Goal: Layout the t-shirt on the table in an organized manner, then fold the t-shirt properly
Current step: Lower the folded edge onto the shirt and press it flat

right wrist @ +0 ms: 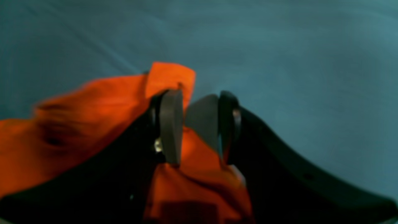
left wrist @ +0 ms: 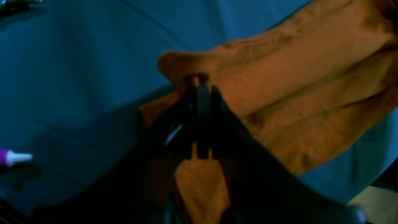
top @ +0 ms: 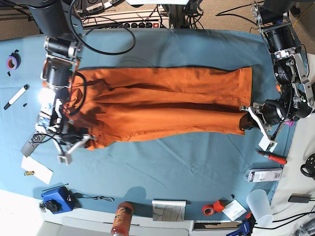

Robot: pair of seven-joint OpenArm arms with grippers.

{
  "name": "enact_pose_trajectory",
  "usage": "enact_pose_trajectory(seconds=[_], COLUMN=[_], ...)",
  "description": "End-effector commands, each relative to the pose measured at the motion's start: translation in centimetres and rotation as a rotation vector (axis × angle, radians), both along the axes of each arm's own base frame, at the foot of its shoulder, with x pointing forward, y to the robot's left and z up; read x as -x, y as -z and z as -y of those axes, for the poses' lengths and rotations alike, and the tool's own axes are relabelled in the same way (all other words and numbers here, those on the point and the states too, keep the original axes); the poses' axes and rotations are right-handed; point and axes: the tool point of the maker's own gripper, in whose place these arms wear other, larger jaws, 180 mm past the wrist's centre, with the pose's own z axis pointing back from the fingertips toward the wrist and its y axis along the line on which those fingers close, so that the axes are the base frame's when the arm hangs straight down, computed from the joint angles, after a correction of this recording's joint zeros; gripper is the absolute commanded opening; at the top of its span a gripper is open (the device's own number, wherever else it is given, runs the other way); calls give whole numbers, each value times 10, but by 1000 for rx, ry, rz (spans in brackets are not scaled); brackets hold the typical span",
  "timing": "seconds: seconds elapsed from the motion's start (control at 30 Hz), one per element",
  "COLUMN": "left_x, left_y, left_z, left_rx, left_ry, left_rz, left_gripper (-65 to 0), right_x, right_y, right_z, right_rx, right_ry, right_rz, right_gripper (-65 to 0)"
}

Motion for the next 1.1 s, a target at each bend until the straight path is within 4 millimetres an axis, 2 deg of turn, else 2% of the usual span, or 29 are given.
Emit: enact_pose_trajectory(seconds=[0.0,0.13,0.27,0.3,0.4,0.53,0.7,0.97,1.07], left_x=[-10,-10,-10,-10,-10,-10,-10,-10,-10], left_y=[-17,-17,-17,-17,-18,-18,-17,-17,-17], left_z=[-3,-3,-3,-3,-3,-3,-3,-3,-3], left_rx=[2,1,2,2,2,2,2,1,1], left_ry=[0,0,0,0,0,0,0,0,1], left_rz=[61,61,61,61,62,62,61,60,56], left_gripper=[-650,-650,-650,-650,-650,-650,-650,-650,-650], right_x=[1,3,5,7,5,-6,-8,3,6], right_y=[0,7,5,4,-11,-49,-88,-99,-115], right_z=[-5,-17,-4,2,18,32,47,48,46], right_rx=[10,18,65,99,194,254,312,338,363], right_ry=[-20,-28,15,28,54,80,112,113,112], right_rz=[-36,-62,-87,-103,-96,-2,58,27,91], right_gripper=[-449,-462,-636,-650,-650,-650,-650,-650,-650])
